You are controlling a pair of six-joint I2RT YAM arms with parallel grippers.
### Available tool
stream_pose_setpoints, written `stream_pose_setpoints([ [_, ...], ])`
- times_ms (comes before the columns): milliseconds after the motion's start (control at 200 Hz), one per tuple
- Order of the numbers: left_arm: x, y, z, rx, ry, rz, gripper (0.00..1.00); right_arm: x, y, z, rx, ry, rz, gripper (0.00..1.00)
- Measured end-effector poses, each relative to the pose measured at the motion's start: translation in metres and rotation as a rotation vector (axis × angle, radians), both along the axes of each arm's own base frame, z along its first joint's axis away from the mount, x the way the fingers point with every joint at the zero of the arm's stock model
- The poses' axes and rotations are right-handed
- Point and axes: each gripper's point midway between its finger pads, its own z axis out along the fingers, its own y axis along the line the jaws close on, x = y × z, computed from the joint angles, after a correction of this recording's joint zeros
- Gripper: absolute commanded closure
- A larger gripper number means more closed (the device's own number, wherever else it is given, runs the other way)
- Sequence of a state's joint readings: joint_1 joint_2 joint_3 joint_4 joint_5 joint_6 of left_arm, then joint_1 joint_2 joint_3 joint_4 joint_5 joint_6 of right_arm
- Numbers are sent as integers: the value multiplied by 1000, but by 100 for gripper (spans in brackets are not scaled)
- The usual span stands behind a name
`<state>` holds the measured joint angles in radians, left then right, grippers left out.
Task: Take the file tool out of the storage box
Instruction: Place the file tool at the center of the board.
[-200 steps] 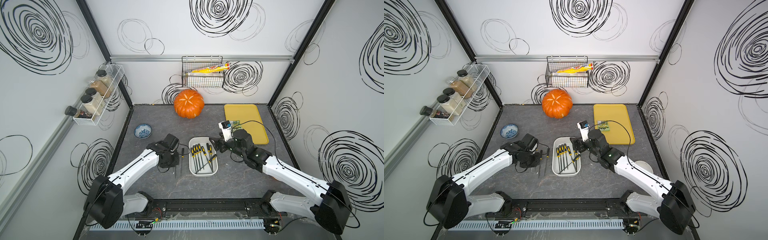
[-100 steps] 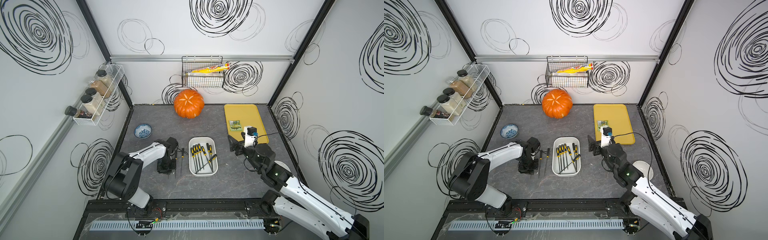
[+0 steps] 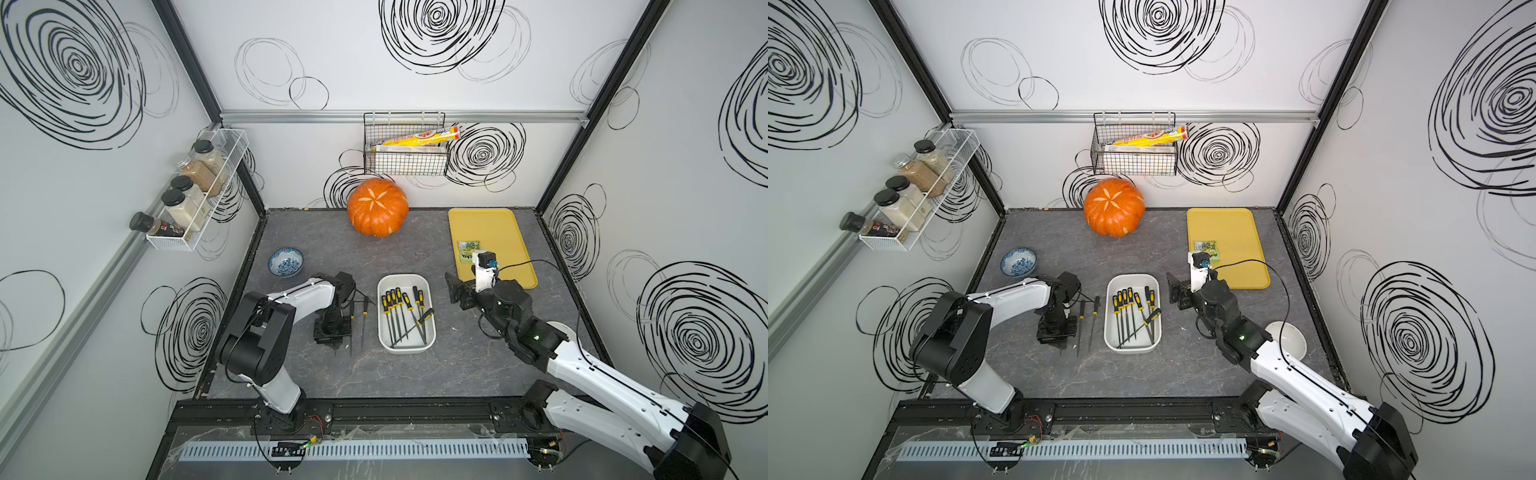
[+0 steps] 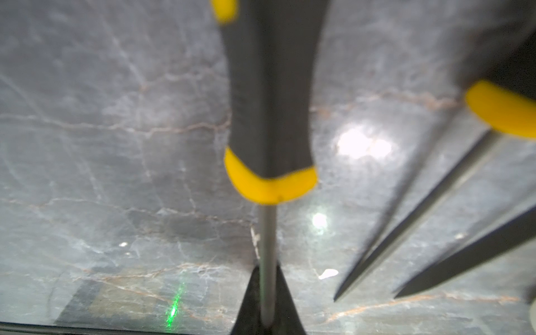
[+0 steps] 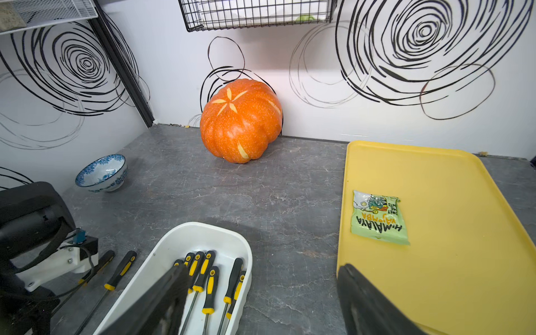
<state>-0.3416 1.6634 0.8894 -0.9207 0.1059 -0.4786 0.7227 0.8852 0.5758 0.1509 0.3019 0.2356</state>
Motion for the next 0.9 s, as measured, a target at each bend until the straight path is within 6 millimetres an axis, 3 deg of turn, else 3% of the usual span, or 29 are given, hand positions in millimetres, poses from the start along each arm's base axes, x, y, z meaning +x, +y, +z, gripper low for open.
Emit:
stream_pose_setpoints([
  [95,0,0,0,-5,1,-2,87,0,1,0,2,0,6,15],
  [260,-1,-1,-1,-17,7,-15,81,-1,1,0,2,1,8,15],
  [661,0,-3,-1,-32,14,-20,75,-1,3,-1,2,4,16,15],
  [751,1,-4,0,-35,5,-18,69,0,10,-7,-10,32,44,17],
  [901,14,-5,11,-40,-83,-11,64,5,40,-25,-46,132,150,22],
])
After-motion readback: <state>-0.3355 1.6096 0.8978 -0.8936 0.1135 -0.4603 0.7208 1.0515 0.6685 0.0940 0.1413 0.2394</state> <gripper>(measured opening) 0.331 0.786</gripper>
